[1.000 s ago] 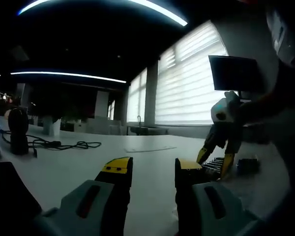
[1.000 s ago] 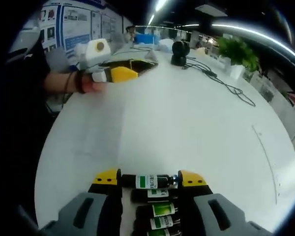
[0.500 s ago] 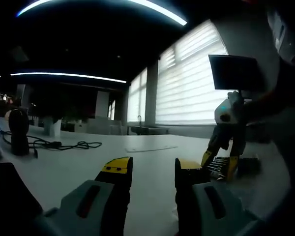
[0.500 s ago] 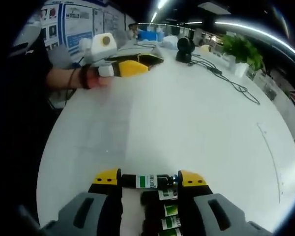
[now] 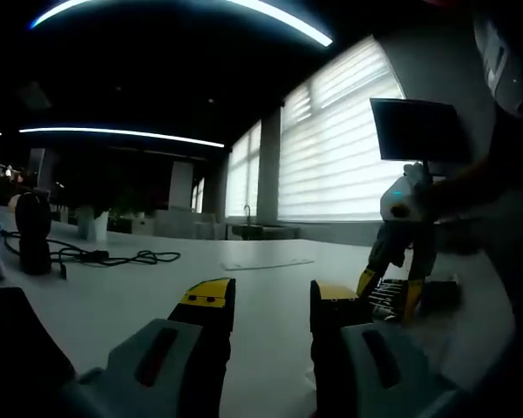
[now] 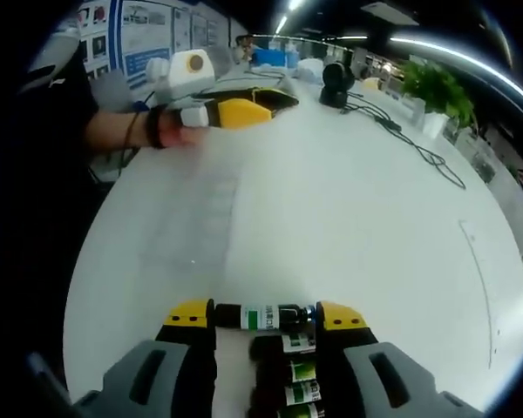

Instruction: Grip medicine bottles put into box

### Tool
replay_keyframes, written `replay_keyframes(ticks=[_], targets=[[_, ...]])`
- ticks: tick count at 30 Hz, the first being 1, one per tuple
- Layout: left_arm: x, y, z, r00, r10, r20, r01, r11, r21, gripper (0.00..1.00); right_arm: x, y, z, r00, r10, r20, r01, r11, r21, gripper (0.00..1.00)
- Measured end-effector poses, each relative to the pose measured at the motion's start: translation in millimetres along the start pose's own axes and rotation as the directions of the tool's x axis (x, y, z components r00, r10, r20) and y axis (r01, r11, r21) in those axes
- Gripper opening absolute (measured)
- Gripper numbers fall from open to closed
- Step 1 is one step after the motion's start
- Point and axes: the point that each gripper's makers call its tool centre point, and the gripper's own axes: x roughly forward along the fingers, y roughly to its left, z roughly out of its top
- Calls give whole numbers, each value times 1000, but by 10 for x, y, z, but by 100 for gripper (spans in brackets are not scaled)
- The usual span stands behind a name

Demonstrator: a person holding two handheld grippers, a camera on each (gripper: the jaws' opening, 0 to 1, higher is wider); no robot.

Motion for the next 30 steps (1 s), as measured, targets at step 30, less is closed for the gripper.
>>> replay_keyframes(ticks=[30], targets=[[-9, 1, 10, 1000, -1, 4, 1, 1000, -4, 27, 14, 15, 10, 1000, -7, -8, 7, 998, 56, 40]])
